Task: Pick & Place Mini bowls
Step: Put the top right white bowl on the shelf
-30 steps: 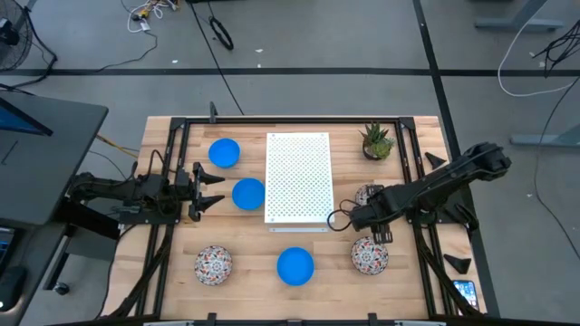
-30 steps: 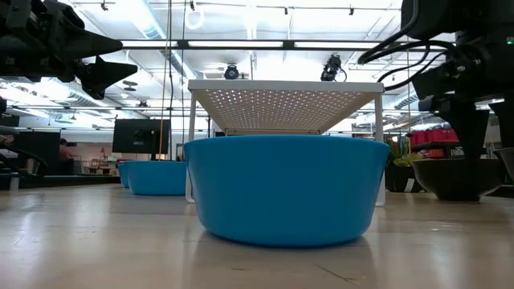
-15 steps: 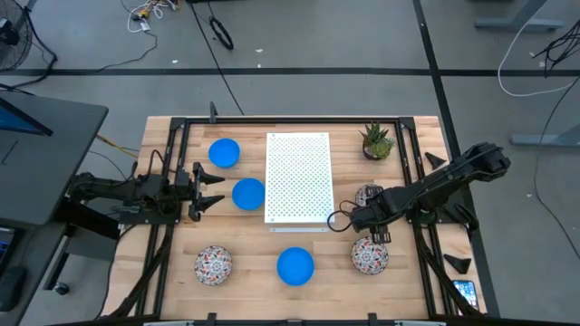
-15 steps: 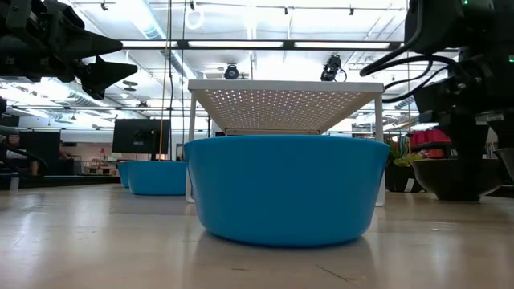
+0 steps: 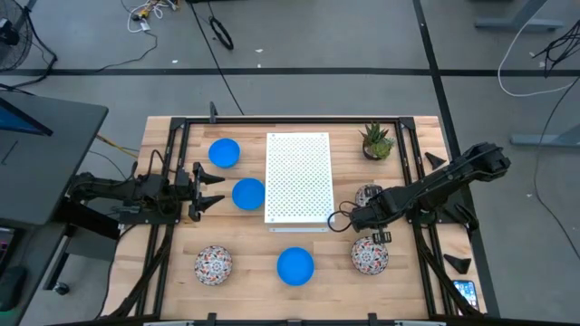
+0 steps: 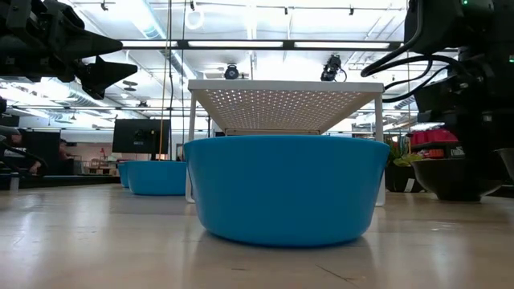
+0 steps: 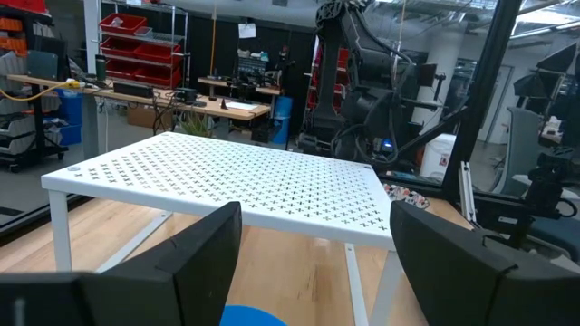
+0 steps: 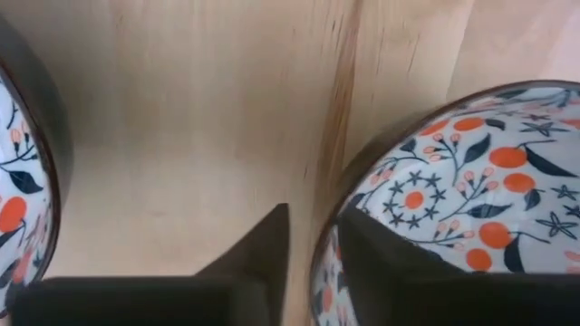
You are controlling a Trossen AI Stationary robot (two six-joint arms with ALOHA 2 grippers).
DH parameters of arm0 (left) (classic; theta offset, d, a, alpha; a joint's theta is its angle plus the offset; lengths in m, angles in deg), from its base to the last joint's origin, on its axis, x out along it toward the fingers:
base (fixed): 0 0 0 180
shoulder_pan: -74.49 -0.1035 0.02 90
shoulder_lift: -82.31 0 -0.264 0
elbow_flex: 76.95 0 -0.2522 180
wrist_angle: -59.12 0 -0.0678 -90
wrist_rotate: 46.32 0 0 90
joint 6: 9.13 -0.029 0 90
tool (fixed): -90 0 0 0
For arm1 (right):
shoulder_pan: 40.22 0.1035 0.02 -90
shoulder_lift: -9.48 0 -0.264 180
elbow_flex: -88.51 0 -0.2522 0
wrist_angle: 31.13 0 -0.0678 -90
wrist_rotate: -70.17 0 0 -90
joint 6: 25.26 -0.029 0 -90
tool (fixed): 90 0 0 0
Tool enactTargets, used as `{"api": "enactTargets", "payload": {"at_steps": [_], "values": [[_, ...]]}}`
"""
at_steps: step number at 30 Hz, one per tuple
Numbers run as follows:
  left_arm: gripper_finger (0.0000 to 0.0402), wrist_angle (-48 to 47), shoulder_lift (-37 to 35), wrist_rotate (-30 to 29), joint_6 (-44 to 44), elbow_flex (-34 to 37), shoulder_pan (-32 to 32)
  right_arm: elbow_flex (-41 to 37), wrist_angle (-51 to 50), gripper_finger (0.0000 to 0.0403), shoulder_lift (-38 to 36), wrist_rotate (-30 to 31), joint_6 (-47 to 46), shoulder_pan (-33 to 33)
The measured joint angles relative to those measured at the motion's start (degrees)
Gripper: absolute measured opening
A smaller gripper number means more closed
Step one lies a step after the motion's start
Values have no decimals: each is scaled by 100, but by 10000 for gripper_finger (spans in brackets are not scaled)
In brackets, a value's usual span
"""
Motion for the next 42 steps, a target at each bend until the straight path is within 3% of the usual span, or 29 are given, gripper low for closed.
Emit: {"api": "enactTargets", "payload": {"at_steps": [6,12,20,29,42], "values": [[288,0,1,0,-2,1,0,31,-171,10,-216,123,-18,2],[288,0,1,0,0,1,0,504,-877,11,-483,-17,-37,5],[288,0,0,0,-1,-1,0,1512,-2012,6,-702,283,128,5],[288,0,0,0,0,-1,0,2784,-3143,7,-702,946,1410,19],[288,0,1,0,-1,-1,0,4005,-3517,8,-735,953,2642,-282]]}}
